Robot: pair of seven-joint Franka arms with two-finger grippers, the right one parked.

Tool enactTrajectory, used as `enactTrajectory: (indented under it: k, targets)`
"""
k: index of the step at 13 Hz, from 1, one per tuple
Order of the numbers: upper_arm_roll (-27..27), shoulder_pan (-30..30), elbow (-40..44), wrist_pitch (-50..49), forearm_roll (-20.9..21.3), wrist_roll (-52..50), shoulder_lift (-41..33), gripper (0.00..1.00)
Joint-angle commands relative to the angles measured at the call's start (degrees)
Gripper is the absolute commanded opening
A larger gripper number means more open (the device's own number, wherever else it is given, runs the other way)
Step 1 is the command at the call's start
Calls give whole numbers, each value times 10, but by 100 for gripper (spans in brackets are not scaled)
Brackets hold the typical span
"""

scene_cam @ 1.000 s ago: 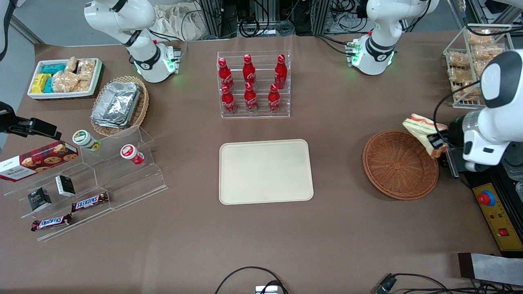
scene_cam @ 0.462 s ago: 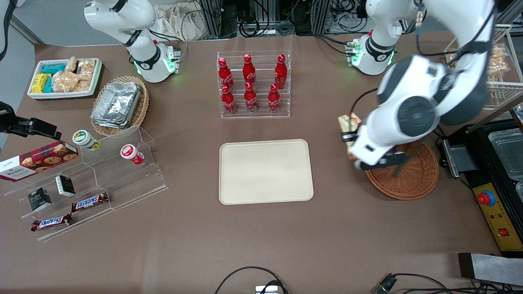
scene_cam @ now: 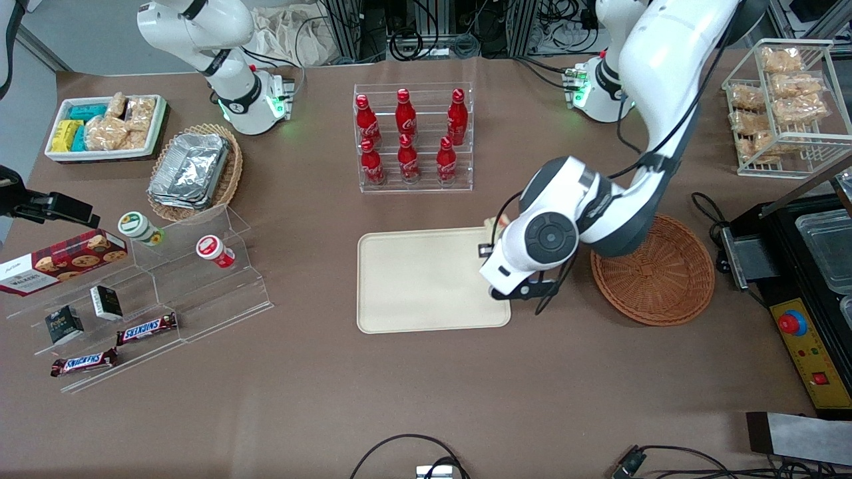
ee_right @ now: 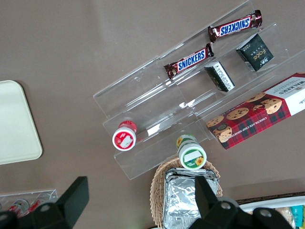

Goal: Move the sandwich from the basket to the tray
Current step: 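Lift the sandwich and carry it with the left gripper over the beige tray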

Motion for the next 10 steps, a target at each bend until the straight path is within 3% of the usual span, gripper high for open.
enactTrajectory:
  k: [1,6,10]
  targets:
    - [4,-30,31,32,37,-38,38,0]
    - [5,-54,29,42,140,-90,94,0]
    - [5,-50,29,107,141,-95,117,0]
